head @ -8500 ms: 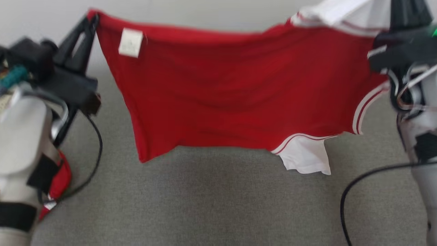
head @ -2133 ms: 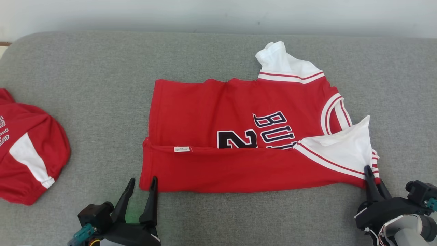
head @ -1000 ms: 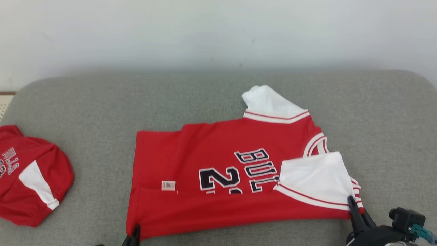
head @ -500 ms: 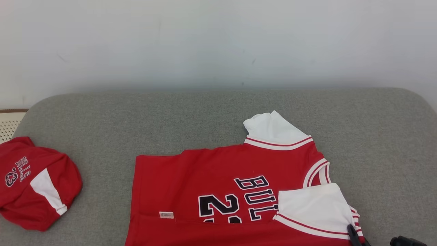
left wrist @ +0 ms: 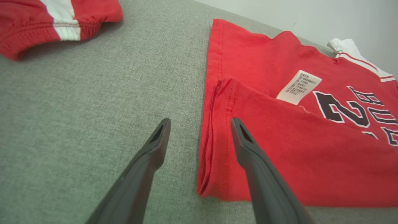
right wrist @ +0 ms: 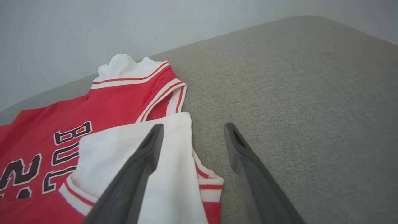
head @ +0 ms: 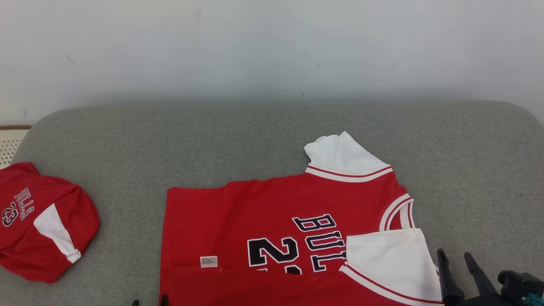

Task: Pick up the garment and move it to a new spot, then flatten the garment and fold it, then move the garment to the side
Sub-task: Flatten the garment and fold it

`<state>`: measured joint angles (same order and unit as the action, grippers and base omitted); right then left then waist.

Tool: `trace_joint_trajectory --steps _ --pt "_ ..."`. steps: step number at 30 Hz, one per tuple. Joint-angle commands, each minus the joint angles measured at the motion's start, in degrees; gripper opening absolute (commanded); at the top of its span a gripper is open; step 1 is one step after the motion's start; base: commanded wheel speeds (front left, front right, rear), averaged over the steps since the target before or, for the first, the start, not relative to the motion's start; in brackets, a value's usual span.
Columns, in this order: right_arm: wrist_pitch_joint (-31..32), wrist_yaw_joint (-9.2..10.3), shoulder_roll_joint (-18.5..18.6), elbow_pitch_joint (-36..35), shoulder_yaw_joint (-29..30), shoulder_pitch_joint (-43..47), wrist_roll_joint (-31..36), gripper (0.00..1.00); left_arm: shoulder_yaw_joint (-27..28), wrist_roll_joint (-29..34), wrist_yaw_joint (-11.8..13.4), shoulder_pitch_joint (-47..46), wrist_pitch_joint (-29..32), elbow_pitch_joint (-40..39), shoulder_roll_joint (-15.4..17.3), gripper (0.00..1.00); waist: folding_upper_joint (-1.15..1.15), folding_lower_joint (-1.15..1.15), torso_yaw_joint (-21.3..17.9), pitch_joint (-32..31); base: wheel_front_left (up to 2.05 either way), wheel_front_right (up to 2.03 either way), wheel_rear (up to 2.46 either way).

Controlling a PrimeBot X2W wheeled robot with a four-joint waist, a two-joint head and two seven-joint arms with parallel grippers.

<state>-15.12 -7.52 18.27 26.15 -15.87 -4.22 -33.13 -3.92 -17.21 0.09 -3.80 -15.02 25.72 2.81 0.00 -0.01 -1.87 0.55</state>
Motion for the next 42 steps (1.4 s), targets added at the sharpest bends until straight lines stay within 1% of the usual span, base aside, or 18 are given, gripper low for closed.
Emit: trace_joint_trajectory --steps 1,3,4,5,9,12,16,22,27,32,33,34,35,36,39,40,41,42 --pt "-0.04 0.06 -0.09 -0.77 0.53 -0.67 1.65 1.00 0.54 0.34 0.36 -0.75 -0.22 -0.52 0.17 1.00 0.00 0.01 0.04 0.56 0.00 0.00 0.00" --pt "-0.03 0.06 -1.23 -2.03 2.30 -1.71 4.33 1.00 0.64 1.26 0.41 -2.01 -0.22 -1.76 0.12 1.00 0.00 0.01 0.22 1.41 0.00 0.00 0.00" --pt "-0.04 0.06 -1.33 -2.57 2.73 -2.61 5.92 1.00 0.74 1.30 0.23 -3.05 -0.22 -2.04 0.16 1.00 0.00 0.01 0.39 2.04 0.00 0.00 0.00" --pt "-0.04 0.06 -2.35 -2.93 3.33 -4.21 7.63 1.00 0.64 2.00 -0.27 -5.51 -0.22 -2.21 0.12 1.00 0.00 0.01 0.68 3.32 0.00 0.00 0.00" --pt "-0.04 0.06 -3.68 -3.51 3.56 -8.83 9.33 1.00 1.29 3.22 -1.90 -12.78 -0.22 -0.15 0.14 1.00 0.00 0.01 1.02 6.92 0.00 0.00 0.00" --pt "-0.04 0.06 -4.57 -3.35 2.18 -13.85 10.44 1.00 1.60 5.11 -3.98 -20.90 -0.22 4.57 0.45 1.00 0.00 0.01 0.86 10.85 0.00 0.00 0.00" --pt "-0.04 0.06 -5.16 -2.57 0.98 -18.30 11.41 1.00 1.10 6.99 -4.93 -28.71 -0.22 10.35 0.98 1.00 0.00 0.01 0.26 13.84 0.00 0.00 0.00" --pt "-0.04 0.06 -6.77 -1.86 -0.48 -22.15 12.57 1.00 0.81 8.02 -5.29 -36.93 -0.22 19.53 1.31 1.00 0.00 0.01 -0.94 16.43 0.00 0.00 0.00" --pt "-0.04 0.06 -7.75 -2.36 -0.97 -22.35 11.40 1.00 2.60 6.67 -4.46 -40.91 -0.22 24.58 1.26 1.00 0.00 0.01 -1.70 17.57 0.00 0.00 0.00" --pt "-0.04 0.06 -6.73 -2.52 -1.66 -23.31 10.30 1.00 2.43 6.79 -5.04 -42.81 -0.11 28.16 1.49 0.99 0.00 0.01 -1.82 18.12 0.00 0.00 0.00" --pt "-0.04 0.06 -6.34 -2.46 -1.87 -24.21 10.18 1.00 2.42 6.82 -5.15 -43.07 -0.11 28.35 1.46 0.64 0.00 0.01 -1.69 18.26 0.00 0.00 0.00" --pt "-0.04 0.06 -5.96 -2.39 -2.06 -25.11 9.93 1.00 2.36 6.94 -5.23 -43.32 -0.11 28.47 1.42 0.41 0.00 0.01 -1.51 18.48 0.00 0.00 0.00" --pt "-0.04 0.06 -5.51 -2.15 -2.23 -26.02 9.73 1.00 2.23 7.06 -5.37 -43.70 -0.10 28.46 1.35 0.15 0.00 0.01 -1.25 18.71 0.00 0.00 0.00" --pt "-0.04 0.06 -5.10 -1.55 -2.44 -26.97 9.21 1.00 2.19 7.12 -5.45 -44.00 -0.10 28.23 1.26 0.00 0.00 0.01 -0.99 18.89 0.00 0.00 0.00" --pt "0.09 0.06 -3.13 2.00 -4.30 -31.22 8.11 1.00 1.71 7.33 -5.46 -44.36 -0.11 27.55 0.91 0.00 0.00 0.01 0.22 19.51 0.00 0.00 0.00" --pt "0.59 0.06 -2.71 3.61 -5.09 -32.92 7.29 1.00 1.63 7.25 -5.50 -44.46 -0.12 26.95 0.86 0.00 0.00 0.01 0.63 19.71 0.00 0.00 0.00" --pt "0.59 0.06 -2.71 3.61 -5.09 -32.92 7.29 1.00 1.63 7.25 -5.50 -44.46 -0.12 26.95 0.86 0.00 0.00 0.01 0.63 19.71 0.00 0.00 0.00" --pt "1.07 0.06 -2.03 5.03 -5.84 -35.22 6.91 1.00 1.41 7.27 -5.61 -44.55 -0.15 26.21 0.79 0.00 0.00 0.01 1.09 19.98 0.00 0.00 0.00"
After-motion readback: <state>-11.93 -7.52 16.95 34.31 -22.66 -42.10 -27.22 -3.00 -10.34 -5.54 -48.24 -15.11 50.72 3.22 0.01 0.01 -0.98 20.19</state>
